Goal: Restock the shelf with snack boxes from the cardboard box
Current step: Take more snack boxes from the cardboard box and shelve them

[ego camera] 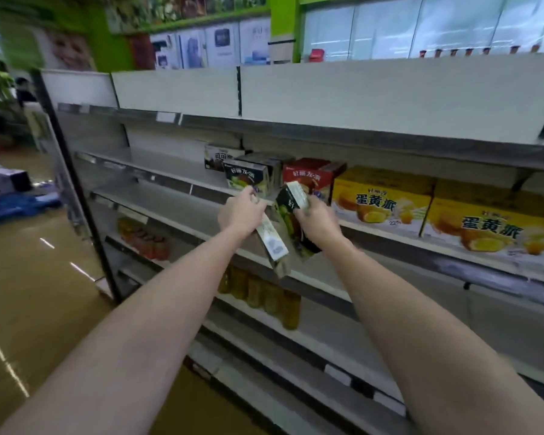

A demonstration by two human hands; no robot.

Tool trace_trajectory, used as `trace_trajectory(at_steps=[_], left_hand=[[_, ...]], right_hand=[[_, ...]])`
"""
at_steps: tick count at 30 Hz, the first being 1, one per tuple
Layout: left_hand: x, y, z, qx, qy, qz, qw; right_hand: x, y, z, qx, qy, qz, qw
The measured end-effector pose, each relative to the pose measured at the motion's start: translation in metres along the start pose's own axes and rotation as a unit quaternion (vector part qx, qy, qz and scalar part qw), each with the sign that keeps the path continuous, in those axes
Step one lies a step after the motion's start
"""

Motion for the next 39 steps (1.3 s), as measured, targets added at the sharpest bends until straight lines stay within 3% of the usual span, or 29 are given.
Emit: trace_trajectory(at_steps=[11, 15, 18, 23, 29, 36, 39], left_hand=[[-0.110, -0.030, 0.138, -0.008, -0.056, -0.078, 0.995], [-0.151, -0.036, 0.192, -0.083, -0.074, -0.185, 0.976], [-0.175, -0.042, 0.223, -0.169, -0.117, -0.263, 0.942], [-0.220, -0.053, 0.261, -0.224, -0.114, -0.298, 0.921], [-0.272, -0.064, 0.318, -0.235, -0.062, -0.284, 0.927], [-0.314, -0.064, 0.400, -0.115, -0.085, -0.234, 0.962], [-0.324, -0.063, 0.432, -0.068, 0.007, -0.035, 0.997]], right_hand=[[-0.099, 0.094, 0.088, -0.007, -0.086, -0.013, 0.996], [-0.140, 0.132, 0.122, -0.027, -0.093, -0.030, 0.995], [-0.166, 0.159, 0.147, -0.051, -0.086, -0.026, 0.995], [-0.205, 0.195, 0.178, -0.046, -0.085, -0.027, 0.995], [-0.259, 0.243, 0.226, -0.042, -0.136, -0.041, 0.989], [-0.288, 0.308, 0.318, -0.099, -0.152, 0.023, 0.983], [-0.293, 0.338, 0.358, -0.119, -0.138, 0.064, 0.981]])
Point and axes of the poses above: each hand's wrist, its own z-axis towards the middle knuckle, its own y-axis out of the palm, x = y × z, the point moved 3 cm from there along z, towards the middle knuckle, and after that the axes turned 4 degrees about y, right-handed, at the moved point
